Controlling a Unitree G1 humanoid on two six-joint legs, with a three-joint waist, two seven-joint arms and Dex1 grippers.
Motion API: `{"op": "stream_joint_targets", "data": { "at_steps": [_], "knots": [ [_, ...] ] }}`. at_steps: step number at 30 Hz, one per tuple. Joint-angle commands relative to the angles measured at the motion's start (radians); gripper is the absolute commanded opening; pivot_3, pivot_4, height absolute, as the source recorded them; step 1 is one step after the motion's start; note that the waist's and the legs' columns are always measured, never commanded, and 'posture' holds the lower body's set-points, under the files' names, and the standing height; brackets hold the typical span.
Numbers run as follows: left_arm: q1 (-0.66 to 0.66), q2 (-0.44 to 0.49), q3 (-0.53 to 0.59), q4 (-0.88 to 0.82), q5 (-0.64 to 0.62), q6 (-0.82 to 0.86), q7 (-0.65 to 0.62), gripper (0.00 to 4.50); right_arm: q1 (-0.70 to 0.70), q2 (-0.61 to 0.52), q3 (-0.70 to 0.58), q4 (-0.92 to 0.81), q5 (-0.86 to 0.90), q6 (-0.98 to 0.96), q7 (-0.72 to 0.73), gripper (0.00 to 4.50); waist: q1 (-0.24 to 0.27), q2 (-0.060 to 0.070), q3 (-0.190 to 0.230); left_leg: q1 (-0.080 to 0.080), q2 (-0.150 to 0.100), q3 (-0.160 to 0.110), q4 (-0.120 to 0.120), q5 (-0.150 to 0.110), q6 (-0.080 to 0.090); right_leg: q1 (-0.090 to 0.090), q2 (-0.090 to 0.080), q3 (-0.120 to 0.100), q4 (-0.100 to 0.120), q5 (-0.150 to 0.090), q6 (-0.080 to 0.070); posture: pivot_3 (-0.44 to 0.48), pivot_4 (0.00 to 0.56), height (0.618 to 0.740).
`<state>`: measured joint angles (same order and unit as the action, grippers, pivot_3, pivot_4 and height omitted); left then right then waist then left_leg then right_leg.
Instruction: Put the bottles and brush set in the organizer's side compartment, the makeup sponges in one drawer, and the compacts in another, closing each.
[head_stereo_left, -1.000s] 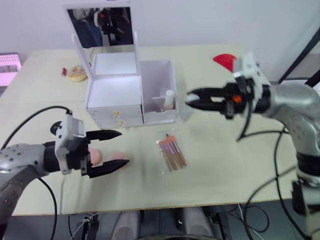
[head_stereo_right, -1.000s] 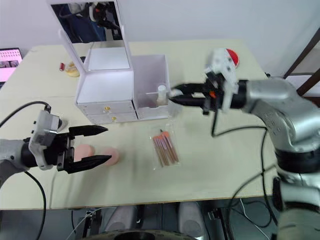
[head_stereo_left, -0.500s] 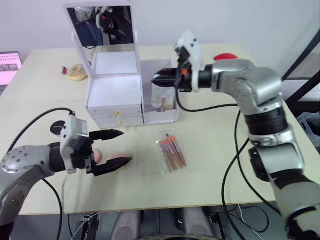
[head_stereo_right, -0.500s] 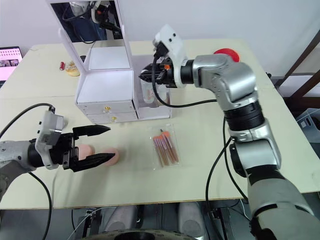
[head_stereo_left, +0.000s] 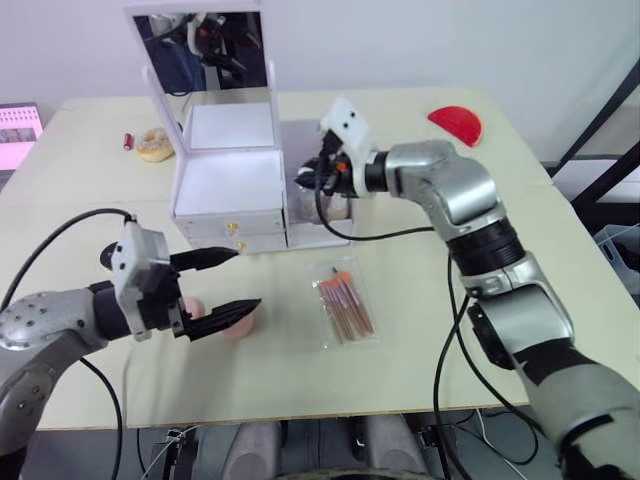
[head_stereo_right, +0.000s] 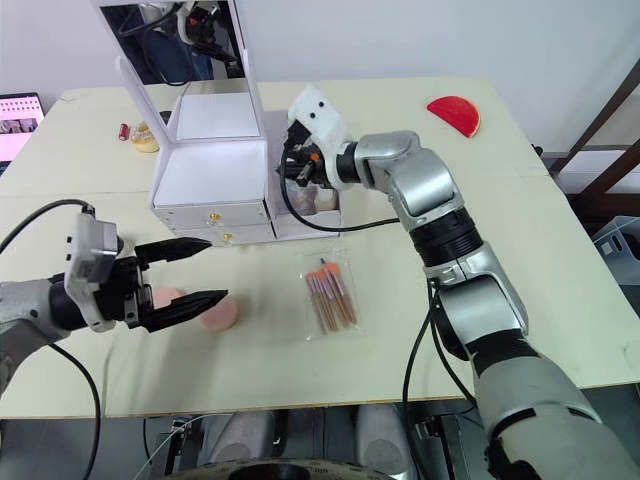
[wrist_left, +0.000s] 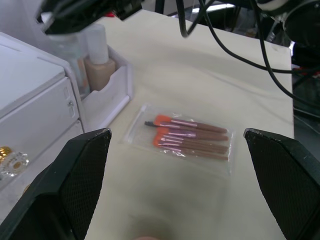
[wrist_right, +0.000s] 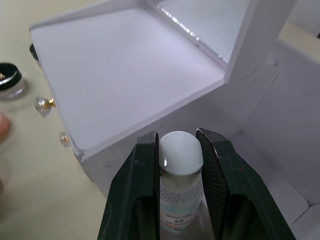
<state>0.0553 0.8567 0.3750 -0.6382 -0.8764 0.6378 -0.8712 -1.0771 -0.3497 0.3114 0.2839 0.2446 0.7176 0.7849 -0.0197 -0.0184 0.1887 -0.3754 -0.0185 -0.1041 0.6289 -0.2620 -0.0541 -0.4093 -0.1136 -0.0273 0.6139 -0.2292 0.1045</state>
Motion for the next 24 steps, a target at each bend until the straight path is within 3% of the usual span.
{"op": "stream_joint_targets", "data": {
  "at_steps": [1, 18, 24],
  "knots": [
    [-0.02, 0.006, 0.036, -0.03, -0.021, -0.013, 0.013, 4.5, 0.002, 0.015, 0.004, -0.019, -0.036, -0.038, 0.002, 0.62, 0.0, 0.0, 0.0, 0.0, 0.0, 0.0, 0.0, 0.0, 0.0, 0.0, 0.0, 0.0, 0.0, 0.0, 0.0, 0.0, 0.15, 0.739],
    [-0.048, 0.017, 0.032, -0.028, -0.036, -0.002, 0.033, 4.5, 0.066, 0.054, 0.009, 0.013, -0.119, -0.099, 0.002, 0.62, -0.002, 0.0, 0.0, 0.001, 0.0, -0.001, 0.0, 0.0, 0.0, 0.001, 0.001, 0.0, 0.0, -0.001, -0.001, 0.0, 0.15, 0.739],
    [-0.054, 0.02, 0.032, -0.022, -0.036, -0.001, 0.032, 4.5, 0.06, 0.047, -0.014, -0.021, -0.112, -0.079, 0.009, 3.56, 0.0, 0.0, 0.0, 0.001, 0.0, -0.001, 0.0, 0.0, 0.0, 0.001, 0.001, 0.0, 0.0, 0.0, -0.001, 0.0, 0.15, 0.739]
  ]
}}
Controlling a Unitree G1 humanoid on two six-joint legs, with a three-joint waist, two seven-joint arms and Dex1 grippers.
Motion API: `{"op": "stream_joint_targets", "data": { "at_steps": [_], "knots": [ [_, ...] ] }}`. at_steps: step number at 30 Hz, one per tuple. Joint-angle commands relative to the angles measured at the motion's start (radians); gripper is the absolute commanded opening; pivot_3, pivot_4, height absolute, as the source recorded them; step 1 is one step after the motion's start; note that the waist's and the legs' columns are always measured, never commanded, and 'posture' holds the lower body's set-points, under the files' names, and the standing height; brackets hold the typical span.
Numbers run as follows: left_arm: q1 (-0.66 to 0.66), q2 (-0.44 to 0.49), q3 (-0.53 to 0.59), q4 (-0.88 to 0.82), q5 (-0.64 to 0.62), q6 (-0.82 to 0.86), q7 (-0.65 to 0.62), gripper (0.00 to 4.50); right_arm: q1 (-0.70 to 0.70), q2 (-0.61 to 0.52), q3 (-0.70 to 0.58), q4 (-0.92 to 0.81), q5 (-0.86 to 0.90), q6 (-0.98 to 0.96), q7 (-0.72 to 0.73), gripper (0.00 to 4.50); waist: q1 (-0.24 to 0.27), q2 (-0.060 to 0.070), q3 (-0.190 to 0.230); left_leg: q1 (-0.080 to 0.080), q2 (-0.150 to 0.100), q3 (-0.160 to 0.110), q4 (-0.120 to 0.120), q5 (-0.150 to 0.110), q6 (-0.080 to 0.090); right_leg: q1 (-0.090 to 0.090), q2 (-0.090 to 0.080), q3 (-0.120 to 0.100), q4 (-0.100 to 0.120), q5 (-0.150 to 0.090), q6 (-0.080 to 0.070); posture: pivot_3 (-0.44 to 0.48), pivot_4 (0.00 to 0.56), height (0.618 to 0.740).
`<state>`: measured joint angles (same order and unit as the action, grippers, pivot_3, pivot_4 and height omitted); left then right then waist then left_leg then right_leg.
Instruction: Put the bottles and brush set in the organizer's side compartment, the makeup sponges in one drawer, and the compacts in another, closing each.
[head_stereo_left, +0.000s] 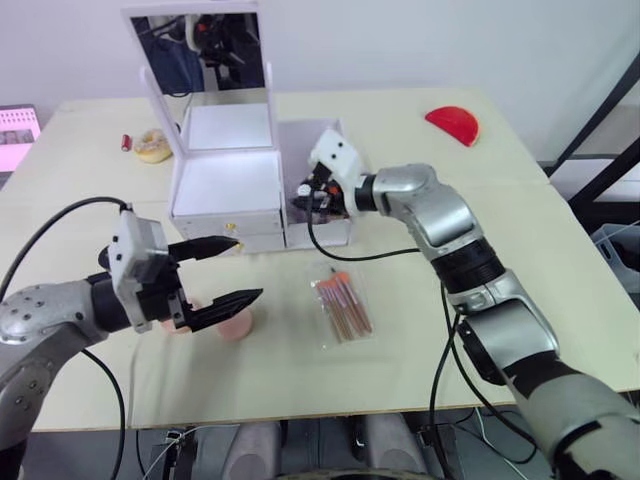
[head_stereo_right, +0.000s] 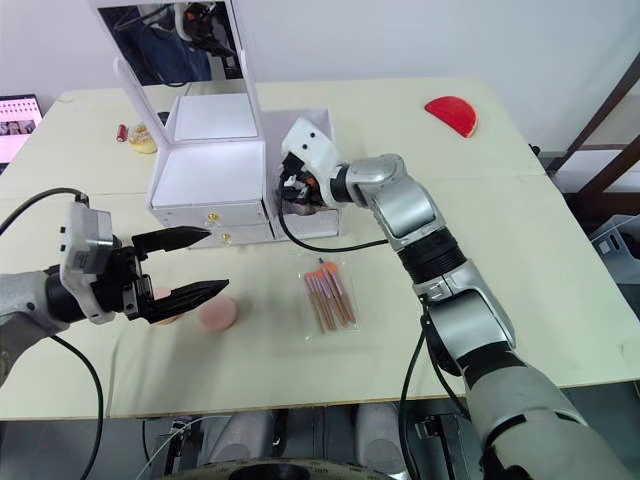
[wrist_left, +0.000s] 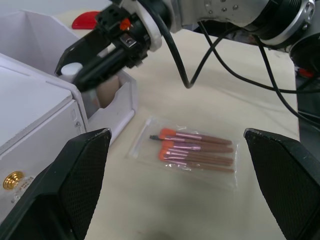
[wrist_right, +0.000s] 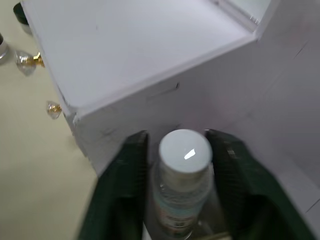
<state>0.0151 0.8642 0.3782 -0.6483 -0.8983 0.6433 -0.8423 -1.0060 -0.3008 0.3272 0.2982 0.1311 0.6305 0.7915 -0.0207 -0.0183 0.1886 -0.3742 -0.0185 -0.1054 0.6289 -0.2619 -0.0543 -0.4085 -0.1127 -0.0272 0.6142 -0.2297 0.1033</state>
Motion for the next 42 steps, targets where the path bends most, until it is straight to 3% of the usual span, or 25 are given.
{"op": "stream_joint_targets", "data": {
  "at_steps": [1, 2, 10, 15, 19, 25, 29, 33, 37, 42],
  "knots": [
    [-0.015, 0.013, 0.029, -0.012, -0.015, -0.006, 0.004, 4.5, -0.016, -0.008, -0.039, -0.054, 0.008, 0.018, 0.007, 3.98, 0.001, 0.0, 0.0, 0.0, 0.0, 0.0, 0.0, 0.0, 0.0, 0.0, 0.0, 0.0, 0.0, 0.0, 0.0, 0.0, 0.15, 0.739],
    [-0.016, 0.014, 0.03, -0.012, -0.015, -0.005, 0.003, 4.5, -0.022, -0.013, -0.048, -0.069, 0.014, 0.028, 0.01, 4.46, 0.001, 0.0, 0.0, 0.0, 0.0, 0.0, 0.0, 0.0, 0.0, 0.0, 0.0, 0.0, 0.0, 0.0, 0.0, 0.0, 0.15, 0.739],
    [-0.006, 0.033, 0.079, -0.015, -0.031, 0.01, 0.008, 4.5, -0.069, -0.104, -0.132, -0.281, 0.085, 0.166, 0.05, 4.46, 0.0, 0.0, 0.0, -0.001, 0.0, -0.001, -0.001, 0.0, 0.0, -0.001, 0.0, 0.0, 0.0, 0.0, 0.0, 0.0, 0.15, 0.739],
    [0.049, 0.083, 0.221, 0.006, -0.049, 0.044, -0.012, 4.5, -0.071, -0.224, -0.263, -0.444, 0.204, 0.308, 0.089, 4.46, 0.004, 0.0, 0.0, -0.002, 0.0, -0.001, -0.002, 0.0, 0.0, -0.001, 0.0, 0.0, -0.002, -0.001, 0.0, 0.0, 0.15, 0.739],
    [0.097, 0.108, 0.336, 0.032, -0.049, 0.065, -0.027, 4.5, 0.038, -0.358, -0.331, -0.588, 0.304, 0.386, 0.149, 4.46, 0.008, 0.0, 0.0, -0.002, 0.0, -0.001, -0.002, 0.0, 0.0, -0.001, 0.0, -0.001, -0.002, -0.002, -0.001, 0.0, 0.15, 0.739],
    [0.186, 0.119, 0.419, 0.048, -0.034, 0.082, -0.092, 4.5, 0.378, -0.601, -0.384, -0.754, 0.383, 0.313, 0.308, 4.46, 0.009, 0.0, 0.0, -0.002, 0.0, 0.001, -0.001, 0.0, 0.0, 0.0, -0.002, -0.001, -0.004, -0.003, -0.001, 0.0, 0.15, 0.739],
    [0.248, 0.117, 0.436, 0.086, 0.013, 0.053, -0.157, 4.5, 0.577, -0.666, -0.436, -0.721, 0.322, 0.081, 0.36, 4.46, 0.004, 0.0, 0.0, -0.001, 0.001, 0.003, -0.001, 0.0, 0.0, -0.001, -0.002, -0.001, -0.003, -0.003, -0.001, 0.0, 0.15, 0.739],
    [0.25, 0.126, 0.473, 0.152, 0.03, 0.048, -0.183, 4.5, 0.668, -0.666, -0.567, -0.634, 0.372, -0.022, 0.389, 4.46, 0.007, 0.0, 0.001, -0.001, 0.001, 0.003, 0.002, 0.0, 0.0, 0.0, -0.002, -0.001, -0.003, -0.004, 0.001, 0.0, 0.15, 0.739],
    [0.314, 0.159, 0.543, 0.426, 0.19, -0.065, -0.286, 4.5, 0.832, -0.752, -0.751, -0.371, 0.317, -0.215, 0.507, 4.46, 0.014, -0.002, 0.0, -0.001, 0.001, 0.004, 0.001, 0.0, 0.0, 0.001, -0.003, -0.001, -0.005, -0.004, 0.001, 0.0, 0.15, 0.739],
    [0.326, 0.2, 0.568, 0.762, 0.328, -0.234, -0.358, 4.5, 0.862, -0.772, -0.828, -0.134, 0.3, -0.344, 0.517, 4.46, 0.001, -0.001, 0.001, -0.001, 0.001, 0.008, -0.001, -0.002, 0.002, -0.001, -0.004, 0.0, -0.005, -0.002, -0.002, 0.0, 0.15, 0.739]
  ]
}}
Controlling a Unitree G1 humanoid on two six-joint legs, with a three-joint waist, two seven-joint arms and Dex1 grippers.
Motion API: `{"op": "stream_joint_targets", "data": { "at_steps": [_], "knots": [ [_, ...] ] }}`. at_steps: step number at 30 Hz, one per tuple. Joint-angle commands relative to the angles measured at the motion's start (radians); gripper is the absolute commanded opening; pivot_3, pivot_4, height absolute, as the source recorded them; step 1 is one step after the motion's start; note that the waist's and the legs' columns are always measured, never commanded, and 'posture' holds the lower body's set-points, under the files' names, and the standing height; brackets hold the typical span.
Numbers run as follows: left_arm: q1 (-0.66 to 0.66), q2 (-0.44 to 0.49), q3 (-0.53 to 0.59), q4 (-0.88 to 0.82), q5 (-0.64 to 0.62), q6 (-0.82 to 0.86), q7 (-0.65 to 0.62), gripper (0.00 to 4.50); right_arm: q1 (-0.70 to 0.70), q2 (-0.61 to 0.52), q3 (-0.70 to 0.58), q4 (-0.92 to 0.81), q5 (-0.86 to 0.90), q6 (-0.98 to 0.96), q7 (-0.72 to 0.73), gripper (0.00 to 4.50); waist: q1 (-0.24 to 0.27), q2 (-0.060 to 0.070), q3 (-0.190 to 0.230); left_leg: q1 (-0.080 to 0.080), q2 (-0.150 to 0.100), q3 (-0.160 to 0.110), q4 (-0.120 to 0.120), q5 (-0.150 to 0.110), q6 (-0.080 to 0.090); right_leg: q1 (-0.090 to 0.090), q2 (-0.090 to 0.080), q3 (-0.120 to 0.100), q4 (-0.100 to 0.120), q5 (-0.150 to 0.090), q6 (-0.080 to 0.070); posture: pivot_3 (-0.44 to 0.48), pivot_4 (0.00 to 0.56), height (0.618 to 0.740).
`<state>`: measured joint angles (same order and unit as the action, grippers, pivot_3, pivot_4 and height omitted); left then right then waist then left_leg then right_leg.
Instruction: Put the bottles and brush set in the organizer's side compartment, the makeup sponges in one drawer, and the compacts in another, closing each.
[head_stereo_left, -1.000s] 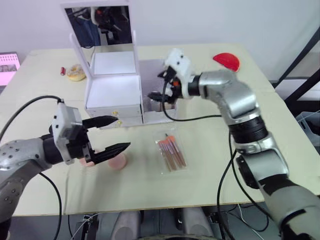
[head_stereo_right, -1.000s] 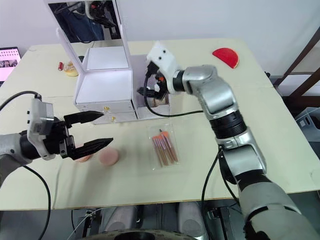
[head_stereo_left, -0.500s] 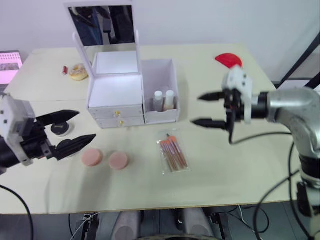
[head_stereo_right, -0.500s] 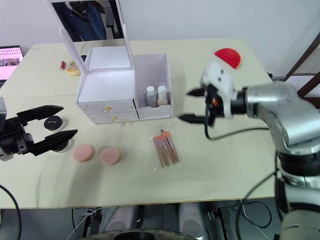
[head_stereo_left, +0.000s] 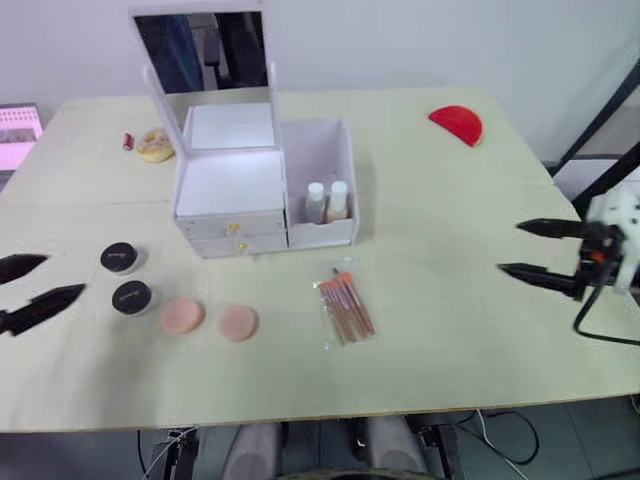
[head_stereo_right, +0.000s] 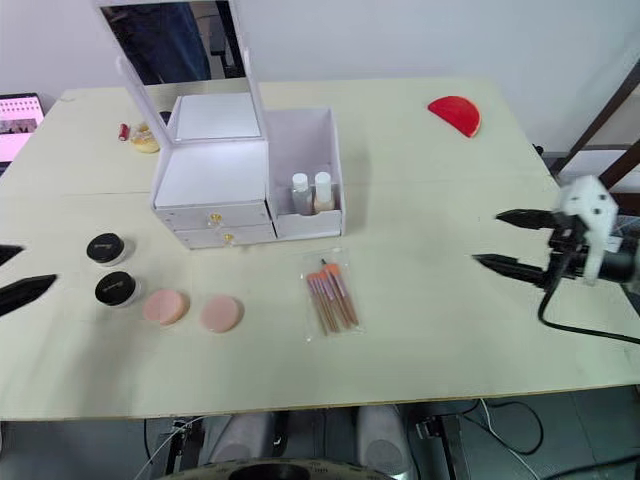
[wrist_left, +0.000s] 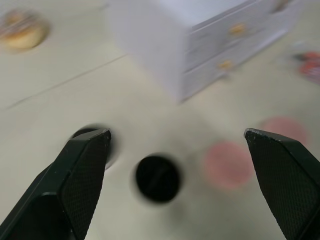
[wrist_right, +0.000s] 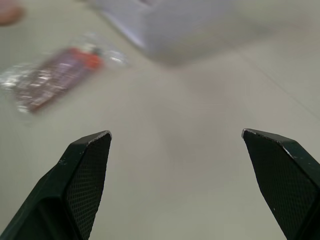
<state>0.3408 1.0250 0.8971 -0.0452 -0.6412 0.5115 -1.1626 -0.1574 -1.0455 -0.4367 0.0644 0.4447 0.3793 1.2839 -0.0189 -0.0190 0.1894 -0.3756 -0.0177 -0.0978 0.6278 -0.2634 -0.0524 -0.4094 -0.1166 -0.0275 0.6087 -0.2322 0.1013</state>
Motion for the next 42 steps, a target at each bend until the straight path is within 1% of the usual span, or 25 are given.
{"op": "stream_joint_targets", "data": {
  "at_steps": [1, 3, 5, 7, 11, 16, 20, 23, 25, 27, 30, 32, 34, 37, 38, 39, 41, 42],
  "knots": [
    [0.0, 0.044, 0.052, 0.239, 0.097, -0.141, -0.042, 4.5, 0.031, -0.032, -0.078, 0.148, -0.023, -0.123, 0.034, 4.46, 0.0, 0.0, 0.0, 0.0, 0.001, 0.0, 0.0, 0.0, 0.0, 0.0, 0.0, 0.0, 0.0, 0.0, 0.0, 0.0, 0.15, 0.739],
    [0.01, 0.046, 0.05, 0.333, 0.137, -0.209, -0.053, 4.5, 0.045, -0.036, -0.099, 0.204, -0.017, -0.14, 0.041, 4.46, 0.0, 0.0, 0.0, 0.001, 0.001, 0.001, -0.001, 0.0, 0.0, 0.0, 0.0, 0.0, 0.0, -0.001, 0.001, 0.0, 0.15, 0.739],
    [0.02, 0.046, 0.053, 0.385, 0.153, -0.248, -0.066, 4.5, 0.056, -0.04, -0.103, 0.244, -0.027, -0.168, 0.036, 4.46, -0.001, 0.0, 0.0, 0.001, 0.001, 0.002, -0.001, 0.0, 0.0, -0.001, -0.001, 0.001, -0.001, -0.002, 0.004, 0.0, 0.15, 0.739],
    [0.026, 0.042, 0.064, 0.435, 0.162, -0.277, -0.071, 4.5, 0.079, -0.041, -0.102, 0.271, -0.044, -0.203, 0.034, 4.46, 0.001, 0.0, 0.0, 0.001, 0.001, 0.003, -0.001, 0.0, 0.0, -0.001, -0.002, 0.001, -0.001, -0.002, 0.004, 0.0, 0.15, 0.739],
    [0.025, 0.038, 0.071, 0.466, 0.161, -0.303, -0.071, 4.5, 0.075, -0.032, -0.09, 0.259, -0.04, -0.203, 0.013, 4.46, 0.003, 0.0, 0.0, 0.001, 0.001, 0.004, -0.001, 0.0, -0.001, -0.001, -0.002, 0.001, -0.001, -0.002, 0.004, 0.0, 0.15, 0.739],
    [0.004, 0.021, 0.035, 0.402, 0.147, -0.294, -0.072, 4.5, 0.049, -0.022, -0.055, 0.198, -0.028, -0.181, -0.002, 4.46, 0.005, 0.0, 0.0, 0.001, 0.004, 0.007, -0.001, 0.0, -0.001, -0.001, -0.002, 0.001, 0.0, -0.002, 0.004, 0.0, 0.15, 0.739],
    [-0.023, -0.01, -0.018, 0.252, 0.122, -0.249, -0.062, 4.5, 0.033, -0.003, -0.012, 0.064, 0.005, -0.124, -0.018, 4.46, 0.006, 0.0, 0.0, 0.001, 0.005, 0.008, -0.001, 0.0, -0.001, -0.001, -0.002, 0.001, 0.0, -0.002, 0.004, 0.0, 0.15, 0.739],
    [-0.065, -0.052, -0.131, 0.026, 0.074, -0.182, -0.024, 4.5, -0.022, 0.035, 0.069, -0.107, 0.047, -0.053, -0.058, 4.46, 0.007, 0.0, 0.0, 0.001, 0.006, 0.008, 0.0, 0.0, -0.001, 0.0, -0.001, 0.001, 0.0, -0.002, 0.004, 0.0, 0.15, 0.739],
    [-0.1, -0.082, -0.21, -0.103, 0.045, -0.134, 0.015, 4.5, -0.061, 0.06, 0.123, -0.188, 0.062, -0.014, -0.084, 4.46, 0.007, 0.0, 0.0, 0.001, 0.008, 0.01, 0.001, 0.0, -0.001, 0.0, -0.001, 0.001, 0.001, -0.002, 0.004, 0.0, 0.15, 0.739],
    [-0.15, -0.119, -0.321, -0.249, 0.014, -0.078, 0.077, 4.5, -0.101, 0.09, 0.188, -0.264, 0.065, 0.023, -0.119, 4.46, 0.008, 0.0, 0.0, 0.001, 0.008, 0.01, 0.002, 0.0, -0.001, 0.001, 0.0, 0.001, 0.001, -0.001, 0.004, 0.0, 0.15, 0.739],
    [-0.266, -0.192, -0.521, -0.44, -0.023, 0.015, 0.2, 4.5, -0.154, 0.136, 0.282, -0.352, 0.055, 0.071, -0.177, 4.46, 0.011, -0.001, 0.0, 0.001, 0.008, 0.01, 0.002, 0.0, 0.0, 0.001, 0.0, 0.001, 0.001, 0.001, 0.0, 0.0, 0.15, 0.739],
    [-0.34, -0.245, -0.625, -0.509, -0.03, 0.081, 0.287, 4.5, -0.171, 0.158, 0.329, -0.393, 0.044, 0.09, -0.204, 4.46, 0.01, -0.001, 0.0, 0.001, 0.007, 0.01, 0.002, 0.0, 0.0, 0.002, 0.0, 0.001, 0.001, 0.004, 0.004, 0.0, 0.15, 0.739],
    [-0.397, -0.297, -0.736, -0.554, -0.034, 0.133, 0.338, 4.5, -0.186, 0.185, 0.378, -0.431, 0.037, 0.118, -0.235, 4.46, 0.01, -0.001, 0.0, 0.001, 0.007, 0.01, 0.003, 0.0, 0.0, 0.002, 0.0, 0.001, 0.001, 0.004, 0.005, 0.0, 0.15, 0.739],
    [-0.461, -0.366, -0.875, -0.558, 0.008, 0.172, 0.401, 4.5, -0.193, 0.206, 0.443, -0.463, 0.013, 0.135, -0.256, 4.46, 0.007, -0.001, -0.001, 0.002, 0.007, 0.01, 0.003, 0.0, 0.0, 0.002, 0.001, 0.001, 0.002, 0.004, 0.005, 0.0, 0.15, 0.739],
    [-0.477, -0.379, -0.914, -0.548, 0.031, 0.176, 0.415, 3.96, -0.194, 0.209, 0.46, -0.464, 0.001, 0.135, -0.262, 4.5, 0.008, -0.001, -0.001, 0.002, 0.007, 0.01, 0.003, 0.0, 0.0, 0.002, 0.001, 0.001, 0.002, 0.004, 0.005, 0.0, 0.15, 0.739],
    [-0.489, -0.386, -0.944, -0.538, 0.052, 0.178, 0.424, 3.67, -0.196, 0.211, 0.472, -0.463, -0.008, 0.138, -0.269, 4.5, 0.008, -0.002, -0.001, 0.002, 0.007, 0.01, 0.004, 0.0, 0.0, 0.002, 0.002, 0.001, 0.003, 0.004, 0.005, 0.0, 0.15, 0.739],
    [-0.511, -0.398, -0.995, -0.508, 0.1, 0.163, 0.436, 2.76, -0.205, 0.218, 0.498, -0.455, -0.028, 0.144, -0.282, 4.5, 0.008, -0.002, -0.001, 0.002, 0.007, 0.01, 0.004, 0.0, 0.0, 0.002, 0.002, 0.001, 0.003, 0.004, 0.003, 0.0, 0.15, 0.739],
    [-0.526, -0.409, -1.023, -0.488, 0.121, 0.158, 0.441, 2.19, -0.212, 0.22, 0.515, -0.45, -0.038, 0.156, -0.288, 4.5, 0.009, -0.002, -0.001, 0.002, 0.007, 0.01, 0.005, 0.0, 0.0, 0.002, 0.003, 0.001, 0.004, 0.003, 0.001, 0.0, 0.15, 0.739]
  ]
}}
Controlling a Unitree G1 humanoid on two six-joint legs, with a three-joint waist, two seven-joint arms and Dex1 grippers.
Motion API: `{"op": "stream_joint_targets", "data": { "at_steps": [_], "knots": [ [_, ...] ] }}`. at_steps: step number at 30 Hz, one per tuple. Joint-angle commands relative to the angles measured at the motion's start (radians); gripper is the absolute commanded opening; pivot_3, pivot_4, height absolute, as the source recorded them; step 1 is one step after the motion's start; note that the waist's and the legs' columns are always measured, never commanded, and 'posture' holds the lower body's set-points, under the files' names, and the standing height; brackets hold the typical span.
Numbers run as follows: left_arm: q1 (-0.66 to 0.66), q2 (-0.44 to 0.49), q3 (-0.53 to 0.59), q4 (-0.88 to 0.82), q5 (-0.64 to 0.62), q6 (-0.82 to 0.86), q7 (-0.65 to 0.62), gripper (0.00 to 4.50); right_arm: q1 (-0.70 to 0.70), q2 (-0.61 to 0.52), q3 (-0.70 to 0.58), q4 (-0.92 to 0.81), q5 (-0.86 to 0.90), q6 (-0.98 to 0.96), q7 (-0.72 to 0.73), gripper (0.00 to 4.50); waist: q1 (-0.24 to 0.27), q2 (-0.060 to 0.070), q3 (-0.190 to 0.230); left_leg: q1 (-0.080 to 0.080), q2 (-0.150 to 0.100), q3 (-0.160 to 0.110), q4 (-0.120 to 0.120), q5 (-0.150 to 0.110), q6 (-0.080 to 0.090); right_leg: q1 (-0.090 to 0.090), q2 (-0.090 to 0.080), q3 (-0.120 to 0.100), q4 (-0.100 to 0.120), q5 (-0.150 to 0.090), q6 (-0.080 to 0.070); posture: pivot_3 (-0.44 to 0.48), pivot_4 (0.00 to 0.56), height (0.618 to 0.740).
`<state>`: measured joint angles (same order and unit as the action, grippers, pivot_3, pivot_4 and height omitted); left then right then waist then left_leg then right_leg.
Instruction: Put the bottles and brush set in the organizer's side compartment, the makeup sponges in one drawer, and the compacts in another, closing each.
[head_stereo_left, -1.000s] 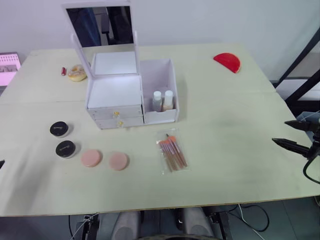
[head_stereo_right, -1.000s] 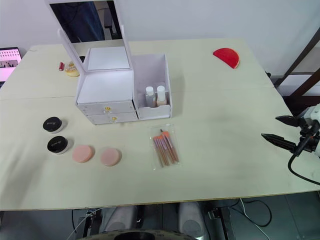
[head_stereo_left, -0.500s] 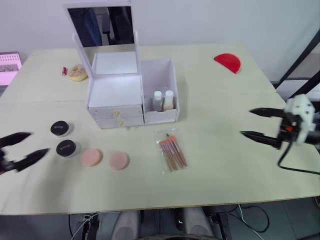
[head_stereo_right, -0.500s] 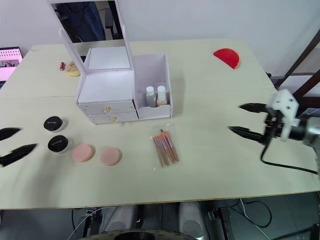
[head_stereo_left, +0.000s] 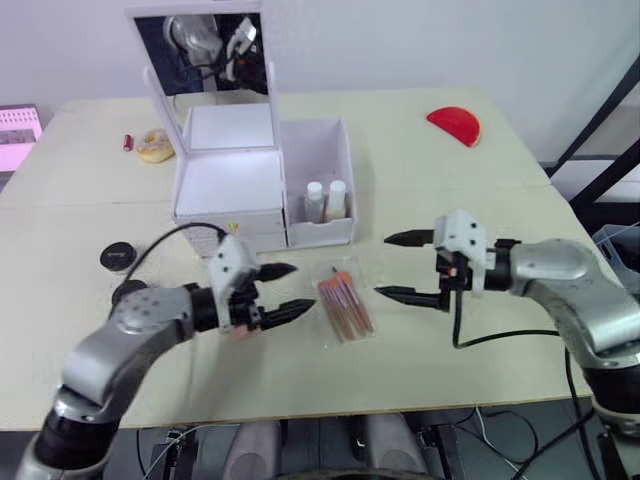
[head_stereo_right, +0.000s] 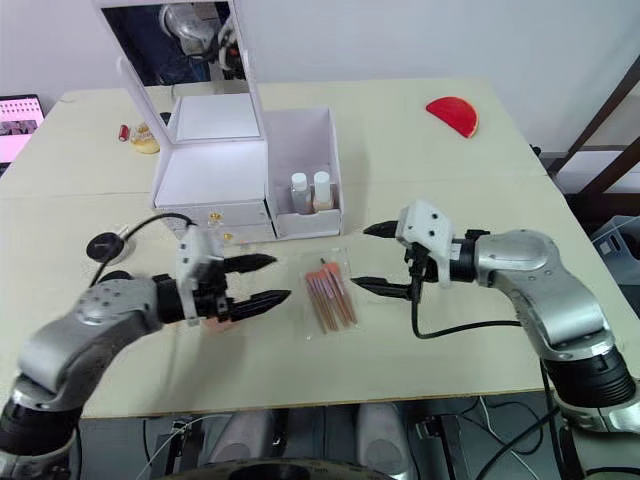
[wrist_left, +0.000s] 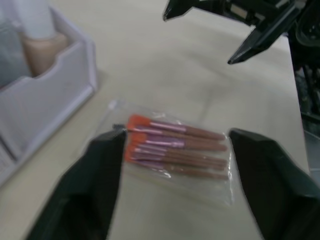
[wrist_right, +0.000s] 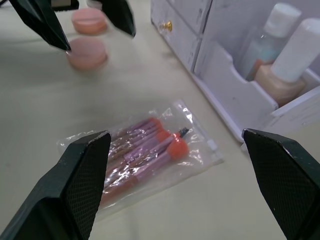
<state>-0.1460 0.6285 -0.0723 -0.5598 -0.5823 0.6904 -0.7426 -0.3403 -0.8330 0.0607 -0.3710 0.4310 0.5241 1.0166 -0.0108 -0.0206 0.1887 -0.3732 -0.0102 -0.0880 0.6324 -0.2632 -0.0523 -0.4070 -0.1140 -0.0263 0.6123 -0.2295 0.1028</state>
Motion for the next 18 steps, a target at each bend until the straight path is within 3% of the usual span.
{"op": "stream_joint_targets", "data": {
  "at_steps": [1, 4, 9, 18],
  "knots": [
    [-0.051, -0.019, -0.082, 0.048, 0.085, -0.022, 0.026, 1.68, -0.035, 0.01, 0.036, -0.01, -0.037, 0.014, -0.023, 4.5, 0.001, 0.0, 0.0, 0.0, 0.0, 0.0, 0.0, 0.0, 0.0, 0.0, 0.0, 0.0, 0.0, 0.0, 0.0, 0.0, 0.15, 0.739],
    [-0.085, -0.05, -0.16, 0.124, 0.159, -0.048, 0.034, 0.14, -0.059, 0.022, 0.083, 0.005, -0.068, 0.064, -0.045, 4.5, 0.001, 0.0, 0.0, 0.0, 0.0, 0.0, 0.001, 0.0, 0.0, 0.0, 0.001, 0.0, 0.0, 0.0, 0.0, 0.0, 0.15, 0.739],
    [-0.102, -0.102, -0.204, 0.199, 0.187, -0.102, -0.009, 0.05, -0.134, 0.033, 0.114, 0.042, -0.008, 0.273, -0.033, 4.5, 0.0, 0.0, 0.0, -0.001, 0.0, -0.001, 0.001, 0.0, 0.0, 0.0, 0.001, 0.0, -0.001, 0.001, -0.001, 0.0, 0.15, 0.739],
    [-0.107, -0.117, -0.255, 0.262, 0.236, -0.143, -0.07, 0.05, -0.365, 0.037, 0.177, 0.231, 0.123, 0.692, 0.062, 4.5, 0.0, 0.0, 0.0, -0.001, 0.0, -0.001, 0.001, 0.0, 0.0, 0.0, 0.001, 0.0, 0.0, 0.001, -0.001, 0.0, 0.15, 0.739]
  ]
}}
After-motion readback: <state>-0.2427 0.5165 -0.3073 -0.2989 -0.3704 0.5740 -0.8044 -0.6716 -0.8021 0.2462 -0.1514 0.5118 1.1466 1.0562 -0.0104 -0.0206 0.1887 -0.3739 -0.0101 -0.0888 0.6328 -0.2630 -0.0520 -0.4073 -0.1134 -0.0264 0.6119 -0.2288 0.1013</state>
